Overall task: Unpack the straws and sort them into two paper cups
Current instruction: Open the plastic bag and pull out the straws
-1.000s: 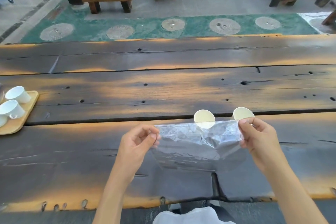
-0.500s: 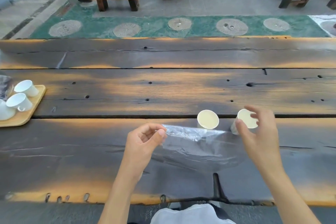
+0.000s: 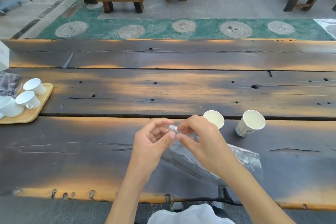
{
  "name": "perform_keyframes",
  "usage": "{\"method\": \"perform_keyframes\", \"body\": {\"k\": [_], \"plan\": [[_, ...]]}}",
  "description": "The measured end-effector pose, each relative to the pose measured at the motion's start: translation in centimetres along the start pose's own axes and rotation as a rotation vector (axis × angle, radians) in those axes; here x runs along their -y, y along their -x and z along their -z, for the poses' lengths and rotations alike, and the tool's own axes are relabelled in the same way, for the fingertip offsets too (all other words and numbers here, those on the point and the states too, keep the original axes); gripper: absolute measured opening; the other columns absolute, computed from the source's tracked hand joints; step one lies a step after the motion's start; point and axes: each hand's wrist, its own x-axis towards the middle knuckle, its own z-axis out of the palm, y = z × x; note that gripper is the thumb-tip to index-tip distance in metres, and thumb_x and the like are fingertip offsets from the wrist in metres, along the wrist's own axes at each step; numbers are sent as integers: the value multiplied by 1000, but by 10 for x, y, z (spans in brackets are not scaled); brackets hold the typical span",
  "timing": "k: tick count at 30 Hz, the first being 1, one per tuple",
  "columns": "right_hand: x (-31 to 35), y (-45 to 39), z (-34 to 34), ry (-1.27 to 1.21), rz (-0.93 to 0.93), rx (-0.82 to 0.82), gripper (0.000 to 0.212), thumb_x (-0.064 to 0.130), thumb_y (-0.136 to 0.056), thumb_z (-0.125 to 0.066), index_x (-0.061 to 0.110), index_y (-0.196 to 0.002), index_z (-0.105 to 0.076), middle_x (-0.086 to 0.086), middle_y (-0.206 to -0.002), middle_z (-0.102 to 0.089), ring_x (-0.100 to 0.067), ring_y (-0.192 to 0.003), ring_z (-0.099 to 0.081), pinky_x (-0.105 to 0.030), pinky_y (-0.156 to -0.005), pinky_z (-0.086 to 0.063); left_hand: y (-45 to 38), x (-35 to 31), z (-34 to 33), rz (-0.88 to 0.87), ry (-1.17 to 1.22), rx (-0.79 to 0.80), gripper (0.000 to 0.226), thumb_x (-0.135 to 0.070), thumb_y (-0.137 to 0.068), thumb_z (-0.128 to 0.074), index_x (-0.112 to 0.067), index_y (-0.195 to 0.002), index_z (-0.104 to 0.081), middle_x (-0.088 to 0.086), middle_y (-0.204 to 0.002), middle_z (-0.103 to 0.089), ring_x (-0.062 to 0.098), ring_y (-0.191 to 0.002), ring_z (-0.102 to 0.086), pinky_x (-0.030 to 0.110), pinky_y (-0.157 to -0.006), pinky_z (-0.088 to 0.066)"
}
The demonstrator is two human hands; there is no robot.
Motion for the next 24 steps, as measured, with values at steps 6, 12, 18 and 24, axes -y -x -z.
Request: {"method": "perform_keyframes", "body": {"k": [6, 12, 18, 24], "plan": [[7, -2, -5, -70, -57, 14, 9, 19, -88, -65, 17, -79, -67, 12, -75, -58, -10, -78, -53, -21, -71, -43, 4, 0, 5, 8, 16, -7, 26, -10, -80, -76, -13, -105, -70, 7, -75, -69, 20, -73, -65, 29, -70, -55], [8, -7, 3, -319, -254, -42, 16, 8, -92, -63, 12, -76, -63, 19, -65, -59, -1, -63, -49, -12, -65, -37, 6, 2, 17, 3, -35, 44, 32, -8, -83, -76, -12, -113, -66, 5, -74, -67, 14, -74, -65, 28, -72, -54], [15, -6, 2, -286, -147, 94, 12, 12, -91, -64, 14, -79, -64, 0, -77, -64, -13, -74, -55, -23, -69, -45, -2, -6, 18, 14, -211, 193, 22, -19, -82, -79, -19, -103, -73, 5, -101, -73, 22, -93, -69, 36, -81, -56], [-11, 3, 20, -266, -306, -106, 10, 20, -91, -68, 27, -99, -68, 14, -98, -70, -1, -99, -63, -14, -87, -44, -12, -13, 14, -47, -186, 179, 18, -20, -86, -73, -3, -82, -72, 10, -81, -73, 11, -75, -65, 27, -67, -53]]}}
